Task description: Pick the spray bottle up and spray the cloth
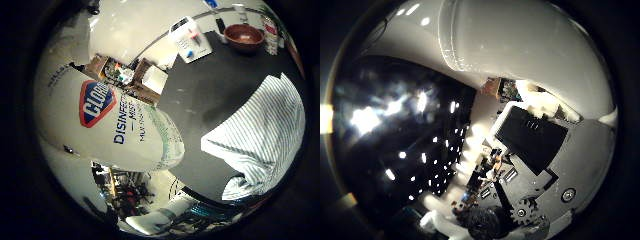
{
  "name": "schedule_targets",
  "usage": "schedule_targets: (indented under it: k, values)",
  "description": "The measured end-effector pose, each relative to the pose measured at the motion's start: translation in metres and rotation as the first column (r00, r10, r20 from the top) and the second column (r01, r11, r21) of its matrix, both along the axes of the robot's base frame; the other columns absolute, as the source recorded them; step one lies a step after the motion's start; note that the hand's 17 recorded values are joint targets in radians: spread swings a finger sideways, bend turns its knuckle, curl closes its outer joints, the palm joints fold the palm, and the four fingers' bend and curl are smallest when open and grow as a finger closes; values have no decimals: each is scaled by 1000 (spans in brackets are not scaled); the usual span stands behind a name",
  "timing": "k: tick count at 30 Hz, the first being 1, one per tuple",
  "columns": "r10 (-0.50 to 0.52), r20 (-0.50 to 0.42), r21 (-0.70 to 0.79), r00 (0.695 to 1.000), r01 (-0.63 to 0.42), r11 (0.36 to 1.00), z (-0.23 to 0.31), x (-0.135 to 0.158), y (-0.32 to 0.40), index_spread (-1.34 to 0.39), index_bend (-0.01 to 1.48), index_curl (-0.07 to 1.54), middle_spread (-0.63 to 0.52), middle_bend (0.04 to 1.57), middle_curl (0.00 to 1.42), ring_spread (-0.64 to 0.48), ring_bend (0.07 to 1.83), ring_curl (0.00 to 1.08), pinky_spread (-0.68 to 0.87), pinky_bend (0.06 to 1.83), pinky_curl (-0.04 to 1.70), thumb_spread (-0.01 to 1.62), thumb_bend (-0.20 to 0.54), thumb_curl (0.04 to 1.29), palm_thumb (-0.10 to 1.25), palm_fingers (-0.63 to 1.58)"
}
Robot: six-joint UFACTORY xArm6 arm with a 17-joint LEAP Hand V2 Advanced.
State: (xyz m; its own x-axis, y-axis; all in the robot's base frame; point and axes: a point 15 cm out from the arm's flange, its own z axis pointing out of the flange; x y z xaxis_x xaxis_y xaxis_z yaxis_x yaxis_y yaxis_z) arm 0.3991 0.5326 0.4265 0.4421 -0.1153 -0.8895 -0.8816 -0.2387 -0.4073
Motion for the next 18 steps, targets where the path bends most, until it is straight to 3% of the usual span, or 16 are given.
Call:
schedule_targets:
  k: [3,10,13,18]
  values:
    - [82,18,2,996,-82,997,-11,-31,20,-290,1106,694,-191,1311,706,-212,1429,587,-316,1295,615,626,-19,1003,956,1216]
    - [166,84,-17,982,-166,986,-47,-61,44,-288,1108,691,-190,1312,706,-213,1431,587,-323,1288,619,603,-20,1003,958,1210]
    - [178,106,-53,978,-173,983,-70,-60,46,-289,1112,692,-190,1312,706,-213,1430,587,-324,1286,621,597,-20,1003,958,1210]
    - [138,144,-99,980,-124,987,-103,-32,37,-289,1113,693,-190,1317,705,-213,1431,587,-325,1285,624,593,-20,1001,958,1210]
